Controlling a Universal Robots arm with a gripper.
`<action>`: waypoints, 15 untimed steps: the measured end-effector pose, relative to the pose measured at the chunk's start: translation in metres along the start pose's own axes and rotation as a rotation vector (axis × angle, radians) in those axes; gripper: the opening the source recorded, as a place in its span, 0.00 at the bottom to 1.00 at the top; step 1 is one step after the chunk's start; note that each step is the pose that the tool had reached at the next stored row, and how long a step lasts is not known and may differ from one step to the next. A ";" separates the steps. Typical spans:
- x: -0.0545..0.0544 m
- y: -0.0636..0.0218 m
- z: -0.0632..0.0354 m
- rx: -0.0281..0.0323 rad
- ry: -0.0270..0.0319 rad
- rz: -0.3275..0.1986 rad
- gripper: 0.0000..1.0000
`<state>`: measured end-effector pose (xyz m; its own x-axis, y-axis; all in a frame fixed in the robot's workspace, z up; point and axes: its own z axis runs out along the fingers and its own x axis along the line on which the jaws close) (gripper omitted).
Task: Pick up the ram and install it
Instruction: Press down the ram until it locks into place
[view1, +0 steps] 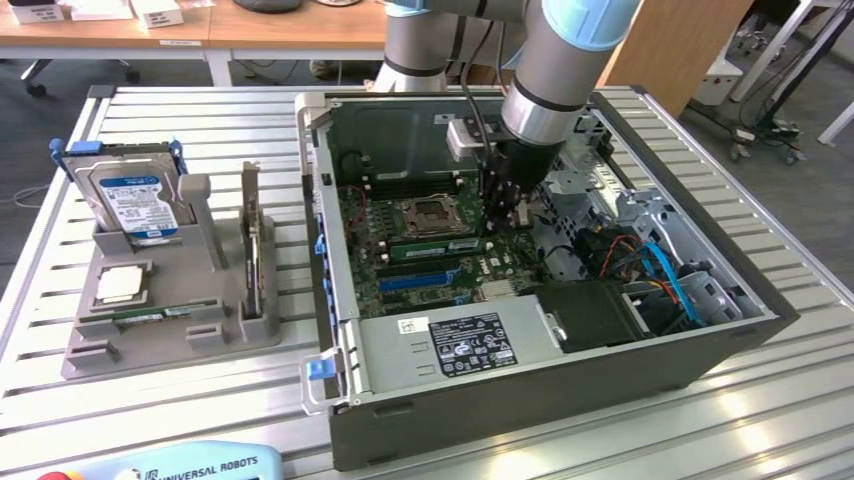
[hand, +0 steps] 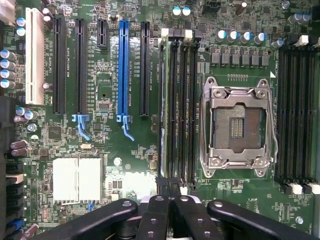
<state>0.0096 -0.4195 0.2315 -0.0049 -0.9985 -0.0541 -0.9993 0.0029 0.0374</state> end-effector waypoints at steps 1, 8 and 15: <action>0.000 0.0000 0.0000 0.0000 0.0000 0.000 0.10; 0.000 -0.0001 0.0020 0.0000 -0.0002 0.000 0.10; 0.000 -0.0001 0.0037 -0.0001 -0.0001 0.000 0.10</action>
<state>0.0096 -0.4195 0.2279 -0.0048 -0.9985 -0.0542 -0.9993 0.0028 0.0375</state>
